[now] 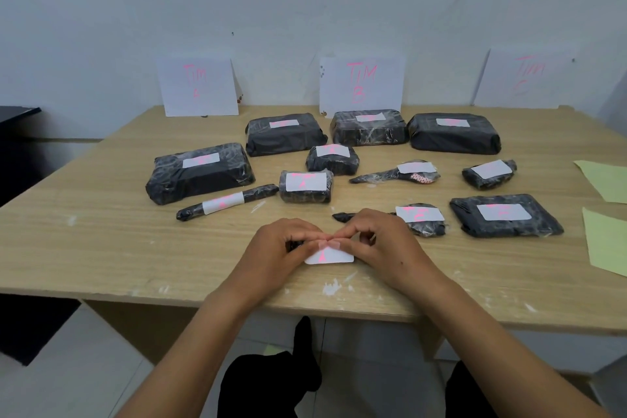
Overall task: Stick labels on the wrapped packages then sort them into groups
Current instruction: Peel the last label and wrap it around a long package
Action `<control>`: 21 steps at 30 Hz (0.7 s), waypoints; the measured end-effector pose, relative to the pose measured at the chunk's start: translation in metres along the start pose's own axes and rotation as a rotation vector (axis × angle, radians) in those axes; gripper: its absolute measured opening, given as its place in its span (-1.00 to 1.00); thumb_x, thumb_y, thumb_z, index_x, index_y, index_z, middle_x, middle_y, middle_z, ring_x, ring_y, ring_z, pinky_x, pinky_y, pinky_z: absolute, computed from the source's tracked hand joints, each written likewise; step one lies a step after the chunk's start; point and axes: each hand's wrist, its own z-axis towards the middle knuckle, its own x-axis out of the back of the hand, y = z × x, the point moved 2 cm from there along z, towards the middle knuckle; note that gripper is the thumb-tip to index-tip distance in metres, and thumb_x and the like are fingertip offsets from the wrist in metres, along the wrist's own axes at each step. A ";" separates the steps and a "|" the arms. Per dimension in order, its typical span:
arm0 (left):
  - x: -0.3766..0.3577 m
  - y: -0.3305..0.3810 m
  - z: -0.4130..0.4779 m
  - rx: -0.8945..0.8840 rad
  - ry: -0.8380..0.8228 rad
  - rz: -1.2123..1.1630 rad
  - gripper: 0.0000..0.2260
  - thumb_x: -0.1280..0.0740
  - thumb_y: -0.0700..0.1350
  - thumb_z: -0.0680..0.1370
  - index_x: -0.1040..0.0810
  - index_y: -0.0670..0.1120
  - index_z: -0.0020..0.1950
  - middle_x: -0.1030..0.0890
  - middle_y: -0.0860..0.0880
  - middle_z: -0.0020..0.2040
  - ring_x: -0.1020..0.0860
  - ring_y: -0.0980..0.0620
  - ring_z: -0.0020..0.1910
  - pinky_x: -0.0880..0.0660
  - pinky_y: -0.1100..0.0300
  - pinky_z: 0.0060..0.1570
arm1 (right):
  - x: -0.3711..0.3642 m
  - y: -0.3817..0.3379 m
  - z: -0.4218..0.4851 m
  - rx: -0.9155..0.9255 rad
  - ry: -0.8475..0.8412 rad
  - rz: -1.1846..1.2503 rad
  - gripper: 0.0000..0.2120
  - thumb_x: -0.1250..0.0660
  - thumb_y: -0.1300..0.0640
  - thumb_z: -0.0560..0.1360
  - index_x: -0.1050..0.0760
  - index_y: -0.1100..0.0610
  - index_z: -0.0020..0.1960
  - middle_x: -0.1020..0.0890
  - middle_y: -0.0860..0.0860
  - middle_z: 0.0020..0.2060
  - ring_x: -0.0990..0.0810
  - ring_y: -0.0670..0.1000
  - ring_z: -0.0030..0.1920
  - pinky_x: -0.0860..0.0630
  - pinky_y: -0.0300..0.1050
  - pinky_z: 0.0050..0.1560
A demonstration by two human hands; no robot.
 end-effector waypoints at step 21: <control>-0.001 -0.007 0.000 -0.019 -0.043 0.140 -0.76 -0.39 0.02 0.47 -0.63 0.11 0.13 -0.51 0.11 -0.11 -0.46 0.24 -0.15 -0.32 0.48 -0.17 | 0.006 0.005 -0.003 -0.004 -0.081 -0.111 -0.78 -0.47 -0.08 0.35 -0.66 -0.14 0.00 -0.54 -0.07 -0.23 -0.41 -0.04 -0.10 -0.39 -0.15 -0.09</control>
